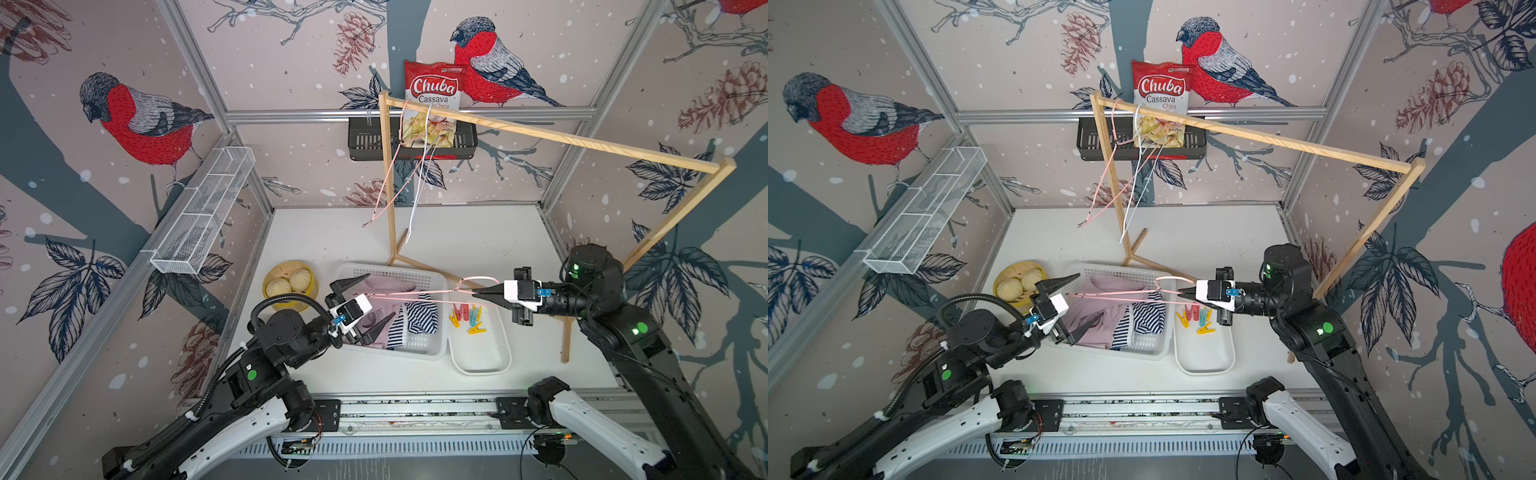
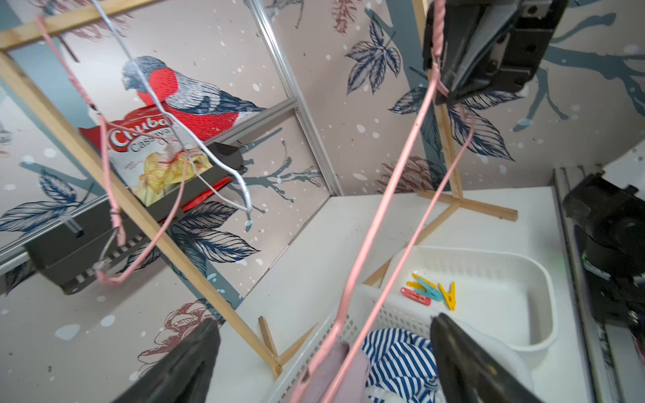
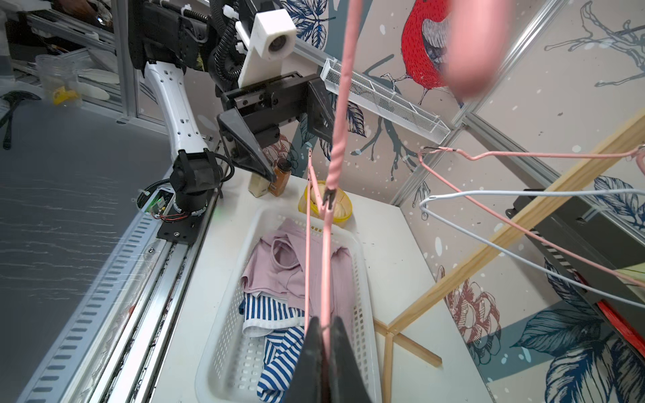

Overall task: Remove the clothespins securing tank tops to the hanger
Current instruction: Place the hanger on the clothesline.

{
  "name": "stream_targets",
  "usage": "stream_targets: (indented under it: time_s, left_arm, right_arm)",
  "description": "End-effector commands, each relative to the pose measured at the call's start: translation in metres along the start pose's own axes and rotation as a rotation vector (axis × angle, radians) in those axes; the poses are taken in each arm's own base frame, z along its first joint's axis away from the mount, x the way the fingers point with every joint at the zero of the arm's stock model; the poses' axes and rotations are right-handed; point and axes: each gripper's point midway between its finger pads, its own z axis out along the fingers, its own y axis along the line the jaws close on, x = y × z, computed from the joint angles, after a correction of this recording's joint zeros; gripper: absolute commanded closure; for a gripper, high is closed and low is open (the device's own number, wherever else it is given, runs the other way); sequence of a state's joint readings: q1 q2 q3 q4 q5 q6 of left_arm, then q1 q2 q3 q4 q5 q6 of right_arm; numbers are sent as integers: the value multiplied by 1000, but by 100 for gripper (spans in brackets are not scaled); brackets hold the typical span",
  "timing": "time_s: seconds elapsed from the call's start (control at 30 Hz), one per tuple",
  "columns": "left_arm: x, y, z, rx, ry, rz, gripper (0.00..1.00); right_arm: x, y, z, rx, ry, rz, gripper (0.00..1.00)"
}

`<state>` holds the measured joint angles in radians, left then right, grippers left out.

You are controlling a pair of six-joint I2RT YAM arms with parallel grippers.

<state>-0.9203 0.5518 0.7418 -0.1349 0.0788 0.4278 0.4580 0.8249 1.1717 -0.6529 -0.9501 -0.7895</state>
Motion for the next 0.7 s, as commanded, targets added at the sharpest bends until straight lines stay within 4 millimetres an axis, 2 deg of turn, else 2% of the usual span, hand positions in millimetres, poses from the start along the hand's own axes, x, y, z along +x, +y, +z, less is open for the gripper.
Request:
stream_targets:
  time_s: [0.0,0.2,0.33,0.6,0.67]
  left_arm:
    - [-3,-20,4,141,26,26,11]
    - [-16,-39,12,293,27,-17,25]
    - [-11,-49,18,366,72,-37,50]
    - [-7,-57,18,417,101,-41,100]
    - [-5,-58,19,429,114,-44,100]
  right_arm:
    - [-6,10,-1,-57,-18,-9,99]
    - [-9,19,-2,-68,-22,-35,96]
    - [-9,22,-2,-75,-15,-31,95]
    - [-9,22,-4,-60,-5,-48,93]
    - [-10,21,-5,-52,-10,-54,89]
